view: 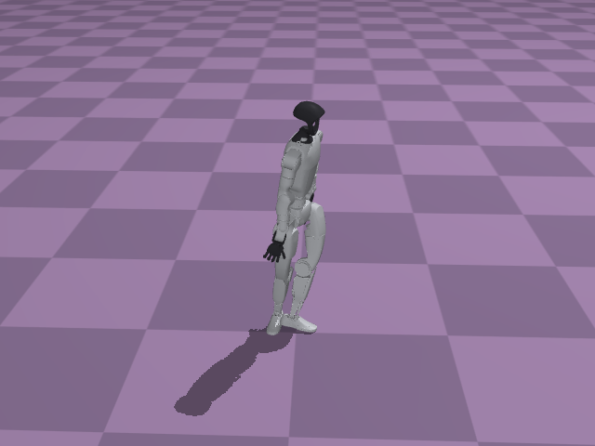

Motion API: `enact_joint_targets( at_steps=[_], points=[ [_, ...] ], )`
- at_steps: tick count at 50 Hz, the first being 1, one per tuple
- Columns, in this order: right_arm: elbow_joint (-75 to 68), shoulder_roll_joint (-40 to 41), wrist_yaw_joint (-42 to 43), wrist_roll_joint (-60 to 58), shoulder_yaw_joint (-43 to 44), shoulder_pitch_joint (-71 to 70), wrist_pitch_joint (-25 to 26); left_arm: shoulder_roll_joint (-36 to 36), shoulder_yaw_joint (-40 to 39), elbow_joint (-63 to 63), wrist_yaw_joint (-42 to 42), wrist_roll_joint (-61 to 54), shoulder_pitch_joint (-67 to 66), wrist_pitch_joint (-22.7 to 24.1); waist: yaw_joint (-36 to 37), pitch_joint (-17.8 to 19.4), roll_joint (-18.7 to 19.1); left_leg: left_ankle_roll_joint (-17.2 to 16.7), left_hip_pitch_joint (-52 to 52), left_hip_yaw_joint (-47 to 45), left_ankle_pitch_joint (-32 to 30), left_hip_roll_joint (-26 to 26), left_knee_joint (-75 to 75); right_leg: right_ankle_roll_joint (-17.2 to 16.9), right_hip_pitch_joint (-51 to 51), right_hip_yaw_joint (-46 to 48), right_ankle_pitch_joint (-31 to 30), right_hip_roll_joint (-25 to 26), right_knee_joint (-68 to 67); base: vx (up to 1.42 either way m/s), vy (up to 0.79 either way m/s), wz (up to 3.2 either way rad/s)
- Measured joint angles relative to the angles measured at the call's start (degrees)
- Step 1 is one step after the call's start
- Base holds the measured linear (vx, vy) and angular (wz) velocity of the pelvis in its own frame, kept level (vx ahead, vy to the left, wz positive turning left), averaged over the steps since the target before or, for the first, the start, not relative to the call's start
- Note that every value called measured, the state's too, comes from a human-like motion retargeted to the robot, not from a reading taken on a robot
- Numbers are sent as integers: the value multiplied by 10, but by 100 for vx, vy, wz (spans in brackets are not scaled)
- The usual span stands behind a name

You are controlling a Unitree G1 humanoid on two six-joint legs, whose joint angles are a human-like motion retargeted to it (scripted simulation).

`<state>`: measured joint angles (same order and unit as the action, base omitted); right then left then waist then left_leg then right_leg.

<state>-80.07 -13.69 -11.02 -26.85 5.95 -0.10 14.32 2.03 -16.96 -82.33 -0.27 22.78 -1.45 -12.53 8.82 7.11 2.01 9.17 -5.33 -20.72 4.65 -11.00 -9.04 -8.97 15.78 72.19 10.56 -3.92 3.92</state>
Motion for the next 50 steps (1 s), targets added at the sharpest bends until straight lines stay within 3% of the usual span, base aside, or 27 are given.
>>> enact_joint_targets(
  at_steps=[5,8,10,12,13,14,18,19,20,25,29,33,38,40,43,44,45,48,50],
  points=[
    [13,-13,32,-60,-31,-17,43,-16,-26,-67,-97,80,-50,-33,-2,-1,-23,31,14,78,16,-23,2,-18,28,21,-18,0,-11,32,22,70],
    [64,7,39,-55,-32,0,79,-15,-13,-84,-175,147,-90,-34,-10,-11,-29,56,30,56,34,-10,-1,-16,45,2,-48,-16,-51,40,2,18],
    [122,27,31,-49,-21,26,105,-11,11,-81,-223,188,-110,-23,-24,-16,-18,58,39,87,46,7,-16,11,51,-59,-82,-16,-94,49,4,32],
    [161,46,34,-31,-7,46,93,-4,28,-67,-243,222,-110,-11,-46,-12,6,58,54,107,58,41,-28,67,46,-107,-122,-5,-151,40,5,66],
    [171,54,45,-13,-3,55,80,1,35,-56,-242,233,-106,-8,-58,-6,19,58,63,122,64,59,-35,99,39,-136,-130,1,-188,37,3,78],
    [169,60,59,9,-1,62,62,5,41,-46,-230,237,-101,-9,-67,-1,28,58,73,134,69,71,-38,99,23,-167,-125,2,-230,40,3,73],
    [98,72,76,49,11,66,21,27,64,-27,-123,183,-54,-19,-83,9,12,58,120,162,64,67,-2,12,-140,-393,-87,22,-395,37,-8,45],
    [76,72,61,40,12,64,28,34,67,-25,-100,162,-37,-19,-92,10,6,58,131,171,62,64,9,11,-175,-413,-79,27,-412,48,-4,63],
    [55,71,43,28,11,63,39,41,71,-23,-80,140,-19,-18,-103,11,2,58,141,181,62,63,17,20,-204,-415,-70,28,-423,40,-4,54],
    [-32,53,-51,-36,4,66,63,68,65,-4,-55,83,78,-14,-113,21,-13,58,188,195,78,55,34,135,-255,-292,-22,5,-307,46,-9,6],
    [-85,39,-74,-54,27,67,70,73,69,32,-50,74,147,-8,-140,37,-55,58,240,227,84,14,49,139,-349,-425,-30,28,-197,51,-16,65],
    [-114,32,-59,-18,56,81,72,60,91,84,-51,85,182,9,-184,39,-58,58,279,264,66,18,50,162,-402,-517,-26,37,-147,84,-13,109],
    [-154,21,-45,22,86,87,71,45,127,144,-71,133,160,43,-203,18,-54,58,296,267,-26,24,4,181,-381,-502,-59,26,-194,96,-18,39],
    [-172,18,-44,40,95,81,76,40,136,150,-53,163,135,59,-194,20,-46,58,294,245,-101,32,-47,176,-364,-518,-63,32,-222,110,-25,-20],
    [-173,15,-55,52,95,65,80,31,142,129,-22,175,94,45,-168,35,-50,58,256,187,-224,43,-197,189,-288,-556,-26,45,-210,100,-37,-67],
    [-170,17,-61,53,92,55,77,32,146,122,-29,167,82,42,-161,42,-51,58,224,185,-240,41,-268,189,-258,-548,-15,41,-197,91,-31,-41],
    [-166,19,-66,53,89,44,74,35,153,115,-41,156,72,39,-156,50,-52,58,187,185,-246,39,-344,189,-229,-535,-6,37,-183,97,-16,1],
    [-141,29,-57,57,76,15,67,49,166,116,-69,139,32,53,-136,58,-48,58,104,101,-107,130,-505,175,-162,-521,21,37,-151,94,10,40],
    [-120,31,-34,65,54,-9,59,61,163,119,-64,135,5,60,-113,59,-34,58,39,70,-77,153,-552,167,-125,-506,25,48,-121,75,36,10]
  ],
)
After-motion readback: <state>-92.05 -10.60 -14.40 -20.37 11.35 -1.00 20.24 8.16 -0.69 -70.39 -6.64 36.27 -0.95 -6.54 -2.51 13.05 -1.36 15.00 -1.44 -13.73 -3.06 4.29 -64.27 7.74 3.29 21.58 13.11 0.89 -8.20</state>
